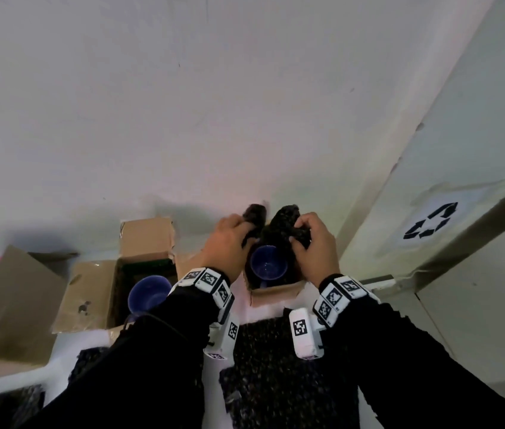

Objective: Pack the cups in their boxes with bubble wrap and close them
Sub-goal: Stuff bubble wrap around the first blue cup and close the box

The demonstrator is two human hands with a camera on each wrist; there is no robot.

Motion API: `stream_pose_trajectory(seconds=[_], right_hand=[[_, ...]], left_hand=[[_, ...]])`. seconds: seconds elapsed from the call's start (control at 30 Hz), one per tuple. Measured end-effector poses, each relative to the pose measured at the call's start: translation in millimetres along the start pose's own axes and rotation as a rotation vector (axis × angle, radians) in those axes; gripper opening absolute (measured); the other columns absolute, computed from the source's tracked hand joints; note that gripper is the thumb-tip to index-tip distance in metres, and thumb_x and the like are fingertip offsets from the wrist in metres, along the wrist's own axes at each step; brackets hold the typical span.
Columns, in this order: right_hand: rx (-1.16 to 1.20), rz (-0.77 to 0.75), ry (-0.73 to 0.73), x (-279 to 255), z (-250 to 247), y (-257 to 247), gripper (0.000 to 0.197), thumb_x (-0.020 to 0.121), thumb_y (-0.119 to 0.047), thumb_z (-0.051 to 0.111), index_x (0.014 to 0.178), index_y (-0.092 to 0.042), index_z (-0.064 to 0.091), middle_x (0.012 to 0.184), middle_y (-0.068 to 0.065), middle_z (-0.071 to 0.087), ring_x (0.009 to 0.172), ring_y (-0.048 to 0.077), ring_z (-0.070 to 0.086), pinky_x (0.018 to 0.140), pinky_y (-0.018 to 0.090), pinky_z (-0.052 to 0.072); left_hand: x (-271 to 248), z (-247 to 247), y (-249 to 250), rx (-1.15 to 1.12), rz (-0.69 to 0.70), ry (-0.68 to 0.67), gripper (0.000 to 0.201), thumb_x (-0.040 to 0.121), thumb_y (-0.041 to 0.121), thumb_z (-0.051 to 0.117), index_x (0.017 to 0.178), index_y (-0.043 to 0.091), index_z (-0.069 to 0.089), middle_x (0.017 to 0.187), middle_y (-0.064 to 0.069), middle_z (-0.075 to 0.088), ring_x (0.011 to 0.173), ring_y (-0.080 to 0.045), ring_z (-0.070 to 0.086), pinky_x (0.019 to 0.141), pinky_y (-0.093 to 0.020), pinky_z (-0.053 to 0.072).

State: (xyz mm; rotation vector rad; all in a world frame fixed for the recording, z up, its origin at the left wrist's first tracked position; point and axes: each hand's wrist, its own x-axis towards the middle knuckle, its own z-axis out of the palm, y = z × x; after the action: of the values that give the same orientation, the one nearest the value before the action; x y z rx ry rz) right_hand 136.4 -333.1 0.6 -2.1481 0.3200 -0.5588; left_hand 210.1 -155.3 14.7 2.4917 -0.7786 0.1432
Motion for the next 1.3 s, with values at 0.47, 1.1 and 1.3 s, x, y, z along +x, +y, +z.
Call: stream_pose_trajectory(seconds=[0.47, 1.1, 1.3], right_hand=[[-0.848, -0.402, -0.241, 32, 30, 24, 0.027, 0.071, -0.039, 0.051, 0.086, -0.02, 0.063, 0.082, -0.006, 0.068, 0.107, 0.025, 0.049, 0.088, 0.045, 0.025], [-0.912, -0.307, -0.406, 28, 37, 19, 0.028, 0.09, -0.045, 0.044, 0.096, -0.028, 0.065, 0.096, -0.013, 0.065, 0.12, 0.018, 0.036, 0.098, 0.048, 0.011], [-0.793, -0.225, -0.261, 33, 38, 19, 0.011, 0.089, -0.034, 0.057, 0.098, -0.029, 0.062, 0.087, -0.005, 0.06, 0.112, 0.018, 0.042, 0.093, 0.04, 0.014]], left_hand=[[14, 31, -21, 0.37, 0.111, 0.054, 0.024, 0.08, 0.038, 0.051, 0.074, 0.021, 0.068, 0.097, 0.002, 0.057, 0.095, -0.027, 0.045, 0.077, -0.038, 0.027], [5, 17, -15, 0.452, 0.063, -0.164, 0.052, 0.057, 0.065, 0.057, 0.097, 0.032, 0.056, 0.108, 0.007, 0.052, 0.105, -0.025, 0.038, 0.083, -0.04, 0.024], [12, 18, -12, 0.48, -0.028, -0.069, 0.018, 0.084, 0.042, 0.06, 0.094, 0.028, 0.066, 0.105, 0.005, 0.057, 0.103, -0.026, 0.043, 0.081, -0.037, 0.027]])
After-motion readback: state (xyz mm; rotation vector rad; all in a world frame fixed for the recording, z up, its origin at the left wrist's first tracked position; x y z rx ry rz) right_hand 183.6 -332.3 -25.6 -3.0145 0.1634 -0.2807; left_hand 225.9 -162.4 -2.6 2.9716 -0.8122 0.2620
